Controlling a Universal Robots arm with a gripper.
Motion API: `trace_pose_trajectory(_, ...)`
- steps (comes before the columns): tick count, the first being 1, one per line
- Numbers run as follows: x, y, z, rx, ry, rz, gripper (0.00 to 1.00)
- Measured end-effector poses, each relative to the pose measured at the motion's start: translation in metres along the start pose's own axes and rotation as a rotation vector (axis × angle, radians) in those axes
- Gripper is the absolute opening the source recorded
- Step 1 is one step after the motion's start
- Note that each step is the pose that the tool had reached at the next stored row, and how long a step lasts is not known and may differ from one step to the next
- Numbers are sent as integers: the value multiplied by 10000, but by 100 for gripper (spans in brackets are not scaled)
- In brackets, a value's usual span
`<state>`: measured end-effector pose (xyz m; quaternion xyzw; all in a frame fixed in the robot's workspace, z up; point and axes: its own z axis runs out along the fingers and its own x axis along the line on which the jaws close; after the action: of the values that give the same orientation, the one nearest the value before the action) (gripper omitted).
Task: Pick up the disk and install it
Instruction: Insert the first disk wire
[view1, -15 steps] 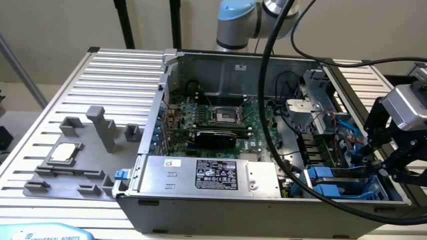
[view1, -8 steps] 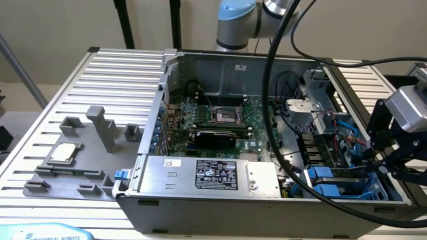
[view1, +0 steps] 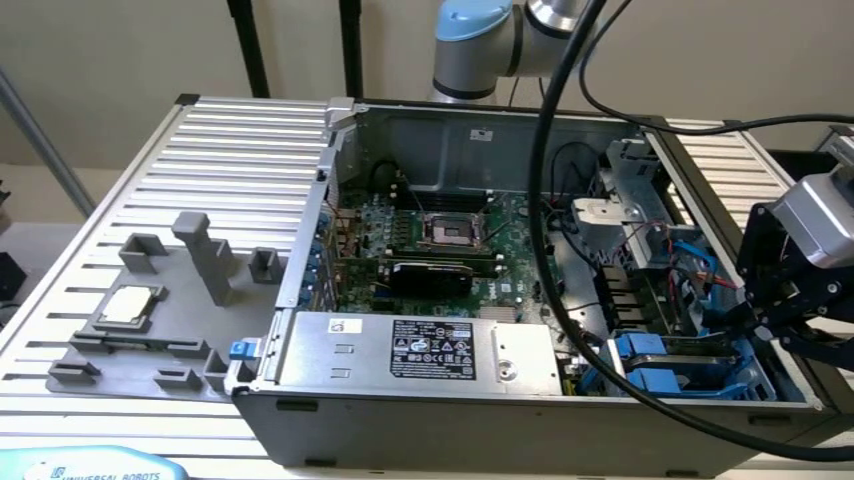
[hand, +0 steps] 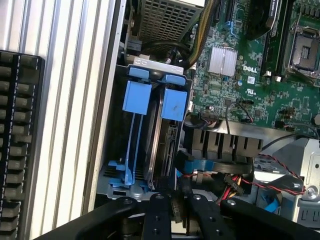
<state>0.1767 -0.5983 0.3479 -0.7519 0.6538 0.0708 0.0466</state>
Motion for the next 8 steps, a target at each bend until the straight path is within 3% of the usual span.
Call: trace_pose_trajectory(8,1,1,0,-10,2,-64,16)
